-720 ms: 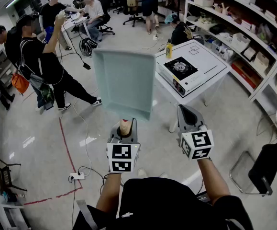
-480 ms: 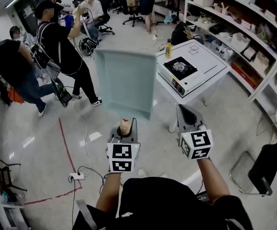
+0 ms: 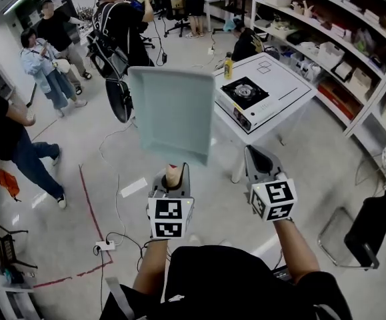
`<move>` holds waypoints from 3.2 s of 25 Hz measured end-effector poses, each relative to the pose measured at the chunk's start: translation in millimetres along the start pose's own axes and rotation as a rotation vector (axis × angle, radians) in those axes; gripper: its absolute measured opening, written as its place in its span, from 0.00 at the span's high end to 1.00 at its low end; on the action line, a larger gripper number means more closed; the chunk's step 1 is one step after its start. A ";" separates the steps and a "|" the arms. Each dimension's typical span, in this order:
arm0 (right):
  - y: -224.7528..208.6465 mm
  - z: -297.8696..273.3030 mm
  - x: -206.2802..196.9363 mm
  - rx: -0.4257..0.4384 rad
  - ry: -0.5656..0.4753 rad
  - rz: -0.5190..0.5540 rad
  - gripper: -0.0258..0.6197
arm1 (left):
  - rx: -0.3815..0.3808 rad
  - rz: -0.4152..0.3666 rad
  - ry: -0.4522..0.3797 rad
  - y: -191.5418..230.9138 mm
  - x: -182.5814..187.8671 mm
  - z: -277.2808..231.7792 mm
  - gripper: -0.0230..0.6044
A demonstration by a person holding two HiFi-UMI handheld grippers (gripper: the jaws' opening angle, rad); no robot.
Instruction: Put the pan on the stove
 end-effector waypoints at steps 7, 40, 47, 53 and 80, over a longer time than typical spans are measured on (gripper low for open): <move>-13.6 6.5 -12.4 0.000 0.009 -0.015 0.96 | 0.001 -0.022 0.011 -15.3 -5.3 -4.2 0.92; -57.3 -159.0 7.9 -0.013 0.027 -0.020 0.96 | -0.024 -0.026 0.014 70.5 30.0 -150.9 0.92; -66.9 -213.1 20.7 -0.020 0.040 -0.022 0.96 | -0.034 -0.024 0.019 106.3 46.5 -194.5 0.92; -69.6 -259.3 34.9 -0.033 0.044 -0.021 0.96 | -0.039 -0.043 0.041 140.9 56.7 -229.1 0.92; -45.1 -389.7 34.9 -0.114 0.127 0.002 0.96 | -0.137 0.018 0.058 256.1 49.0 -321.1 0.92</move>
Point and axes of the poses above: the fingertips, and each gripper's own axes: z backward along the fingers, y to its left, x out of its top, the point moved 7 cm from there along z, backward along the fingers, and after that the axes turned 3 degrees about y, right-handed, at the moved point
